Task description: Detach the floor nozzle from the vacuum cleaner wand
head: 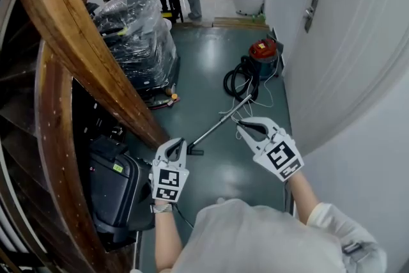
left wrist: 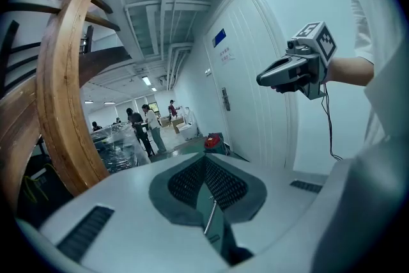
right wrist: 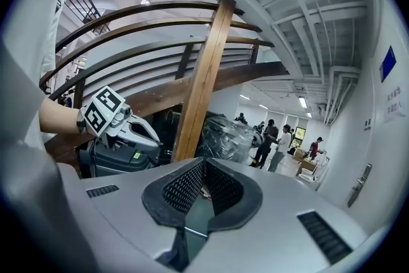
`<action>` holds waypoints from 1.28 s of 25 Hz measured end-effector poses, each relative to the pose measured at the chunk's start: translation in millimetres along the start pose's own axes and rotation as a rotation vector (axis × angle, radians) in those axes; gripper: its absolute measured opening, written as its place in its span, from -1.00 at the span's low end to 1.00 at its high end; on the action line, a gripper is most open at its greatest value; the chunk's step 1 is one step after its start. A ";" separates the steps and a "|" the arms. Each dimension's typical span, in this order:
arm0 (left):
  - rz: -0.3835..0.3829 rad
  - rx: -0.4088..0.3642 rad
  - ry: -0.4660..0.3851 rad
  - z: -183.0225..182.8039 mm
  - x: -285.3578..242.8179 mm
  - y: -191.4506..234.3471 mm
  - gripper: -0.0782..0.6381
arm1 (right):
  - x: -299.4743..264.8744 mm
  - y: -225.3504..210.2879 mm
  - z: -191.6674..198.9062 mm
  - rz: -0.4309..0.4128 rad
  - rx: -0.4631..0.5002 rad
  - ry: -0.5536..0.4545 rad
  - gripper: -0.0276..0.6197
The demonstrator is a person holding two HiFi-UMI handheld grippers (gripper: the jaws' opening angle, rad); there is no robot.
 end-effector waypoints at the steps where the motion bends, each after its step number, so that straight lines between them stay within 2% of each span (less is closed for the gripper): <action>1: 0.006 -0.004 0.004 1.3 -2.5 1.4 -0.79 | -4.1 -0.2 1.6 -0.001 0.001 0.004 -0.82; 14: 0.029 -0.021 0.018 5.2 -19.7 35.7 -0.79 | -42.8 -4.5 2.4 0.017 -0.015 0.024 -0.82; 24: 0.018 0.017 0.049 23.5 -29.0 40.2 -0.79 | -53.5 -12.1 25.2 0.007 -0.030 0.061 -0.82; 32: -0.024 0.055 0.073 34.7 -49.4 55.4 -0.79 | -83.1 -30.4 38.2 -0.025 -0.041 0.062 -0.82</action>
Point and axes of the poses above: the fingertips, and each gripper's own axes: x backward along the fingers, y to its left, z out of its underside, the point moved 4 cm from there along x, backward along the fingers, and after that the axes turned 12 degrees about z, right-handed, at the moved point
